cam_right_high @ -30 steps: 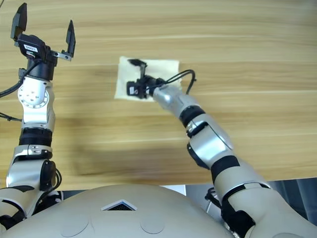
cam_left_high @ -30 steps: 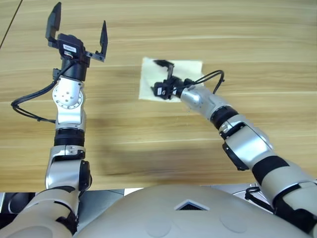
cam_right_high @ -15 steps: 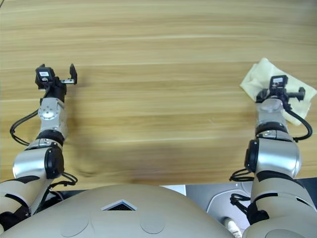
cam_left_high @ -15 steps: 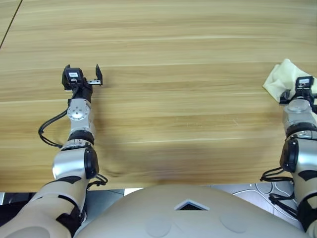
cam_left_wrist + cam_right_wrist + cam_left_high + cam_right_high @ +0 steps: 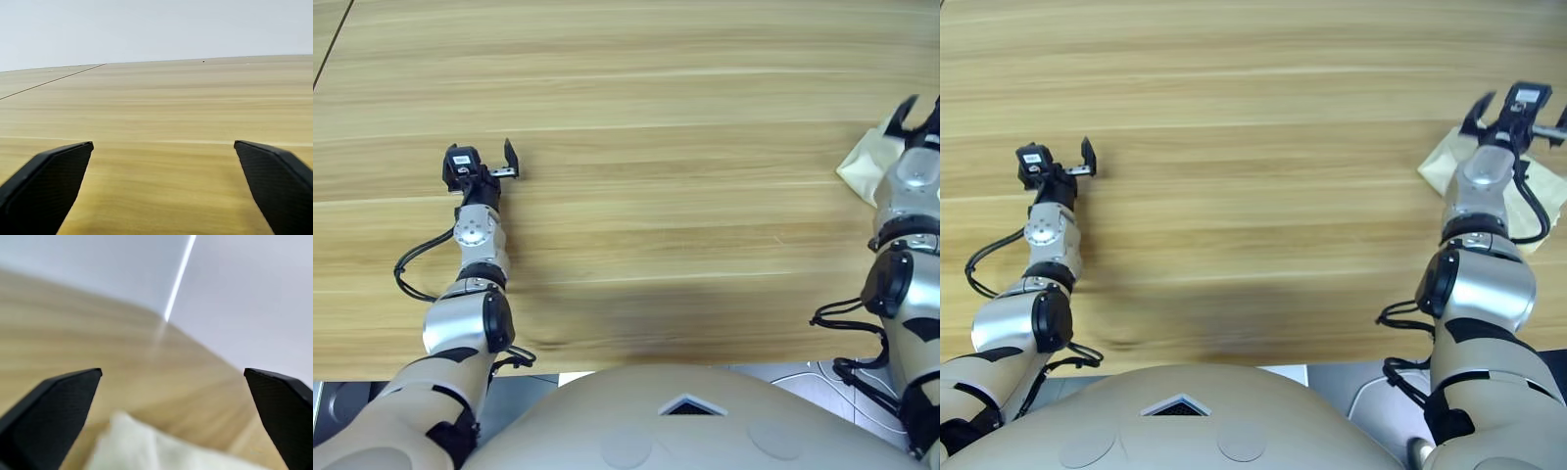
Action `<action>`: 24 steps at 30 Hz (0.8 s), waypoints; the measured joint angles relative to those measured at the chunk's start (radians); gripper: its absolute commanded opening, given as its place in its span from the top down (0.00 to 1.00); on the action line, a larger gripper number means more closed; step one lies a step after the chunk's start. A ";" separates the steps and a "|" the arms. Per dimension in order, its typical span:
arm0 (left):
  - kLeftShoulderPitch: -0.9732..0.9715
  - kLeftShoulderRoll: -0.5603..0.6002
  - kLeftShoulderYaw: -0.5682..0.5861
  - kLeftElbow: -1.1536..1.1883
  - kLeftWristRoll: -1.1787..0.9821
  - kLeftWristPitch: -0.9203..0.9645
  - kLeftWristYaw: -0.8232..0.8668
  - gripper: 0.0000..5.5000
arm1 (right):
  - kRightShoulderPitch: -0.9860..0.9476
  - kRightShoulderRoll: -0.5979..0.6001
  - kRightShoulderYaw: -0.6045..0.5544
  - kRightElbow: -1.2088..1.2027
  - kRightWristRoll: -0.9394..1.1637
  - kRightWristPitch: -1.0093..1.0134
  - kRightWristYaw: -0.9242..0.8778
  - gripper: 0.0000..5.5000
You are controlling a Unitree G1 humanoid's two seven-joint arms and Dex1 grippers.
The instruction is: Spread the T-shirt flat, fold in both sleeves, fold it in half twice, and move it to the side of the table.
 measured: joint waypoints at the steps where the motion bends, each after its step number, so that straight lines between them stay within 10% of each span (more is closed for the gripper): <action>1: 0.000 -0.006 0.001 0.005 0.000 0.000 -0.002 0.02 | -0.001 0.023 0.024 -0.006 -0.018 -0.052 0.007 0.02; 11: -0.063 -0.065 0.066 0.039 -0.062 0.083 -0.061 0.02 | 0.058 0.408 0.310 -0.011 -0.166 -0.316 0.511 0.02; 20: -0.086 -0.068 0.090 0.049 -0.039 0.122 0.007 0.02 | -0.010 0.349 -0.327 0.010 0.535 0.123 0.896 0.02; 24: -0.101 -0.064 0.109 0.053 -0.042 0.159 0.017 0.02 | 0.011 0.391 -0.256 0.037 0.435 0.163 0.862 0.02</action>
